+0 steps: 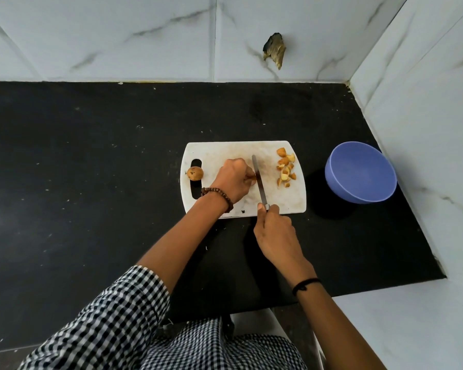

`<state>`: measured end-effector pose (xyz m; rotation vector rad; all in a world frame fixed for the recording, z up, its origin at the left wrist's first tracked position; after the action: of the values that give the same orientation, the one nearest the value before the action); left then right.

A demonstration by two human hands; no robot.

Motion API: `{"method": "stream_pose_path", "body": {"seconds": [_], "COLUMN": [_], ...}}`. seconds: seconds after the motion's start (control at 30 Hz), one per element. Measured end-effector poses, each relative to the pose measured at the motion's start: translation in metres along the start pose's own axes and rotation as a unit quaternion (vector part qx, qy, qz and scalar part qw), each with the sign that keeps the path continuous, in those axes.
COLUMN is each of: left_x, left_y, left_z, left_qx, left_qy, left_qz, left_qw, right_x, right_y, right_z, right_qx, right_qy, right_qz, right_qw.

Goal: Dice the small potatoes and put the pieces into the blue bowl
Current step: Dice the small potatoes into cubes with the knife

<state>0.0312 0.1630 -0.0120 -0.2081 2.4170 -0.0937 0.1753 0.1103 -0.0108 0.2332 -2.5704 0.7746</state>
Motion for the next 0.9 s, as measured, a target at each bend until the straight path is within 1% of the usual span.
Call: {"method": "stream_pose_path", "body": {"seconds": [0.3, 0.37, 0.5, 0.7, 0.9], "left_x": [0.002, 0.003, 0.003, 0.004, 0.003], "left_y": [0.002, 0.001, -0.002, -0.003, -0.007], "left_z": [0.000, 0.001, 0.001, 0.002, 0.001], "left_qx": [0.007, 0.007, 0.000, -0.025, -0.040], "left_qy": [-0.009, -0.012, -0.019, -0.027, -0.052], "left_qz": [-0.003, -0.002, -0.005, -0.010, -0.014], "left_qw": [1.000, 1.000, 1.000, 0.999, 0.998], "right_x": [0.003, 0.006, 0.010, -0.006, -0.033], "right_y": [0.011, 0.015, 0.017, -0.008, -0.029], "right_z": [-0.001, -0.001, -0.002, 0.004, 0.008], "right_qx": [0.018, 0.027, 0.018, 0.022, 0.050], "right_qy": [0.023, 0.021, 0.006, -0.032, -0.033], "right_qz": [0.009, 0.014, 0.005, 0.006, 0.036], "right_qw": [1.000, 0.999, 1.000, 0.999, 0.998]}}
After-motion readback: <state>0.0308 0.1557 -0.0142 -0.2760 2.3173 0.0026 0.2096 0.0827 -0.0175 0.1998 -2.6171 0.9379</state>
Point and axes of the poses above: each hand's wrist, its own y-axis towards the middle knuckle, its own z-axis out of the palm, x = y × z, the point moved 4 cm from there along y, towards the middle knuckle, and after that the axes turned 6 degrees about x, right-handed, at the moved point
